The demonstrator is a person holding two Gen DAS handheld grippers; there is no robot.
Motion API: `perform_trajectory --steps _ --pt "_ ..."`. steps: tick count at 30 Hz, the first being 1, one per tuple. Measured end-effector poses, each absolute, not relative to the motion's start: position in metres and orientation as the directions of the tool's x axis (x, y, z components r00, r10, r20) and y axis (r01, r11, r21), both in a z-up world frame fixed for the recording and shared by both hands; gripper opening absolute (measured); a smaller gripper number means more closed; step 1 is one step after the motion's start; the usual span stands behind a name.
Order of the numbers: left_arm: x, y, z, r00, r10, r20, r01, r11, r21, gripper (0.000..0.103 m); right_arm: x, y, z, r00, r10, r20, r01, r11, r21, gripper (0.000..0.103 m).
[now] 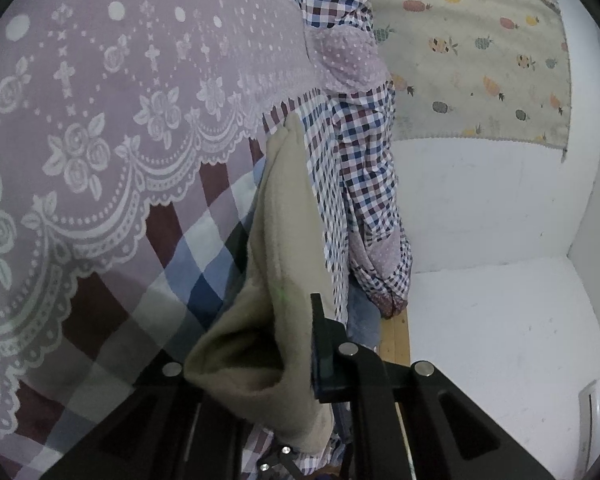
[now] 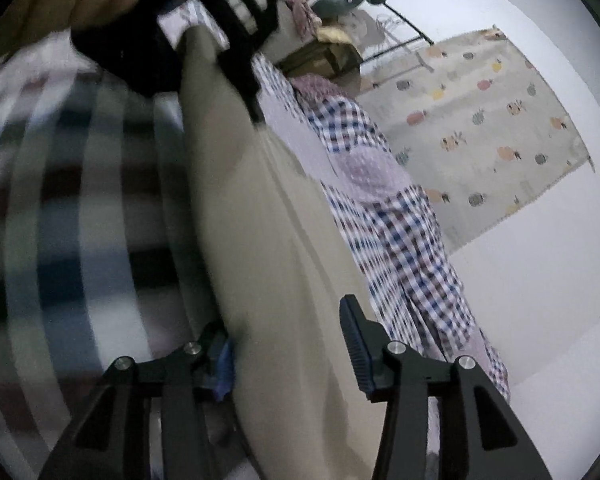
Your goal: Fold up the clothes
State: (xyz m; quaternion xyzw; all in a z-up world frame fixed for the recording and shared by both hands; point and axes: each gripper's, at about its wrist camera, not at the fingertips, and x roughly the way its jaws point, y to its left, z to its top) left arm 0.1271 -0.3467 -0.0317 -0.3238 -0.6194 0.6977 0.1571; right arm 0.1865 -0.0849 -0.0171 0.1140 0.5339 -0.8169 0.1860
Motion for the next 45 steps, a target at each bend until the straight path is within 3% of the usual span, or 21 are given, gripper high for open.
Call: perform_trajectory --steps 16,27,30,32,34,45 --pt "0.118 -0.356 -0.027 -0.768 0.595 -0.236 0.182 -0.150 -0.972 0.006 0.172 0.097 -0.015 -0.919 0.119 -0.375 0.319 -0.334 -0.887 0.050" --pt "0.113 -0.352 -0.027 -0.770 0.577 -0.273 0.201 -0.187 -0.961 0.006 0.184 0.148 -0.024 -0.935 0.147 -0.321 0.271 -0.286 -0.919 0.050" --pt "0.112 -0.351 -0.028 -0.769 0.570 -0.288 0.206 -0.206 -0.957 0.006 0.185 0.149 -0.028 -0.942 0.123 -0.311 0.270 -0.271 -0.924 0.042" --pt "0.112 -0.350 -0.028 -0.770 0.566 -0.296 0.209 -0.215 -0.954 0.006 0.185 0.146 -0.033 -0.940 0.113 -0.322 0.287 -0.249 -0.925 0.024" --pt "0.112 -0.350 -0.029 -0.772 0.563 -0.296 0.211 -0.213 -0.954 0.006 0.185 0.145 -0.037 -0.936 0.107 -0.334 0.301 -0.241 -0.922 0.014" --pt "0.132 -0.347 -0.015 -0.773 0.548 -0.319 0.206 -0.258 -0.944 0.006 0.205 0.158 0.001 -0.927 0.073 -0.369 0.320 -0.362 -0.876 0.006"
